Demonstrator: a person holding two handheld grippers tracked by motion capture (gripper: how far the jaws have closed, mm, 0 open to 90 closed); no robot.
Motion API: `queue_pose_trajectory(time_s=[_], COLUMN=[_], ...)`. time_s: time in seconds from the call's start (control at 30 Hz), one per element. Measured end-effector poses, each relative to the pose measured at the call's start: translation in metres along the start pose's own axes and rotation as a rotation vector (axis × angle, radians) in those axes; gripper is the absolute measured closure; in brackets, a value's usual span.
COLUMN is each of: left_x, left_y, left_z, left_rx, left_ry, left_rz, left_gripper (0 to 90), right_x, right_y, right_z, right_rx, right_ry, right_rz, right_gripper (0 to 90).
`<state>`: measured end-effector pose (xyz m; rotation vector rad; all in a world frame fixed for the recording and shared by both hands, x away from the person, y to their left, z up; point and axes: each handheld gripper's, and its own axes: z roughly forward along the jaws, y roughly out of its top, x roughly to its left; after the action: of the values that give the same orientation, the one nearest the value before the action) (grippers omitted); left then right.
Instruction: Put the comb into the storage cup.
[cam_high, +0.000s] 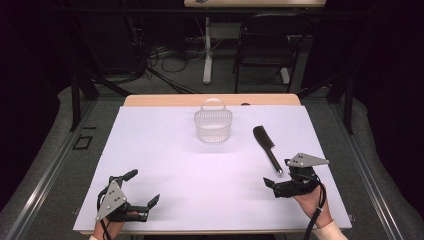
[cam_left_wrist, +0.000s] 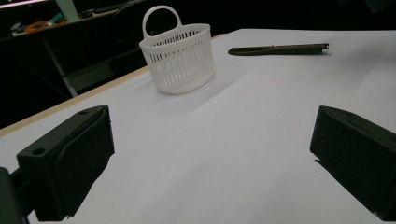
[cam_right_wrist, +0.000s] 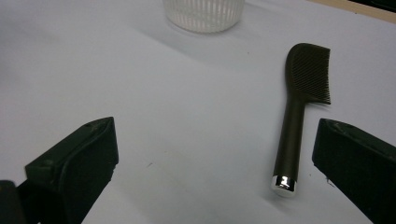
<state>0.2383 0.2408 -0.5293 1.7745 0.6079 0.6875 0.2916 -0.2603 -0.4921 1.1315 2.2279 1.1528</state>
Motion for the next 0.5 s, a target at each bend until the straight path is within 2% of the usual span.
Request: queue_pose_trajectory(time_s=[0.5], left_x=[0.0], left_y=[0.0], left_z=[0.0], left_rx=[0.002], left_ry=[-0.001], left_rz=[-0.001], left_gripper=[0.0], right_x=[-0.009], right_y=[0.02], right_z=[0.02], right_rx=[0.092], right_ry=[-0.008], right_rz=[0.014], right_gripper=[0.0])
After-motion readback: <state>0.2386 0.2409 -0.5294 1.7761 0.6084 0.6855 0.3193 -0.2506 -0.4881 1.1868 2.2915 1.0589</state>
